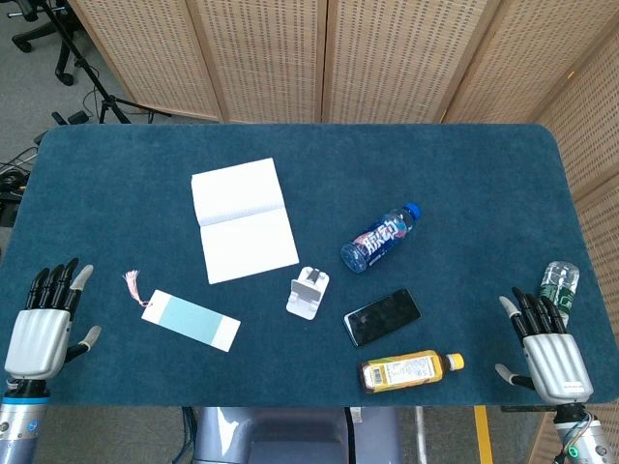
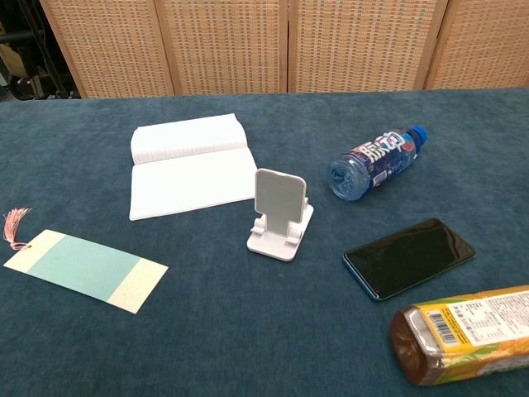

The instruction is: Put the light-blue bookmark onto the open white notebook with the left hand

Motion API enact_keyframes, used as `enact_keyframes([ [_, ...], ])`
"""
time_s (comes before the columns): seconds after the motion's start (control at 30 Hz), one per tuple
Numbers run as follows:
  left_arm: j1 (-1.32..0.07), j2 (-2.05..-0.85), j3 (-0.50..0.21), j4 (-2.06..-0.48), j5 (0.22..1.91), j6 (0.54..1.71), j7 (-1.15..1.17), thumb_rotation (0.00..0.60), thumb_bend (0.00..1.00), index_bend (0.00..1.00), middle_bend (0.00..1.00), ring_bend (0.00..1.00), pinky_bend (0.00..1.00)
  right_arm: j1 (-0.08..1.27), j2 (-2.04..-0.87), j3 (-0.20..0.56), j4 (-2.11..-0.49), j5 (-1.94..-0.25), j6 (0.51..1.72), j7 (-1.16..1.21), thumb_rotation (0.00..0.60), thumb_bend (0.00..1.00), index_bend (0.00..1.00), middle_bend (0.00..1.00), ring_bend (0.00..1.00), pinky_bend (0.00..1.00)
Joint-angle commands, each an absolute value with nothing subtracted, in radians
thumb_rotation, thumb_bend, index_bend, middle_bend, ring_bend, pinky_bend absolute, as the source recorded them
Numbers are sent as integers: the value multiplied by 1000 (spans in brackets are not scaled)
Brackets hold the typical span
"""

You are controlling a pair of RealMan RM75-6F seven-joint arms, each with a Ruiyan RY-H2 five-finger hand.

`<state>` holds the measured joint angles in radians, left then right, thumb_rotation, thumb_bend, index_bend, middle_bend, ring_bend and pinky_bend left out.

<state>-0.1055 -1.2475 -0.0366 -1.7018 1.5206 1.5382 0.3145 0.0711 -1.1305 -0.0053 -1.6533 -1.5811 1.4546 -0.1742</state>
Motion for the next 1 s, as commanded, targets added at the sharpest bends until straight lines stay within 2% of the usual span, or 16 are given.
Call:
enact_keyframes([
  [0.03, -105, -1247, -37, -1702, 1521, 1538, 315, 600, 223, 0, 0, 0, 0, 71, -1130, -6, -1653, -1581, 1454, -174, 600, 0, 0, 0, 0, 0],
  [1.0, -108, -1251, -37, -1697, 1522, 1516, 318, 600, 223, 0, 0, 0, 0, 70, -1125, -3, -1657, -1576, 1454, -168, 600, 0, 0, 0, 0, 0],
])
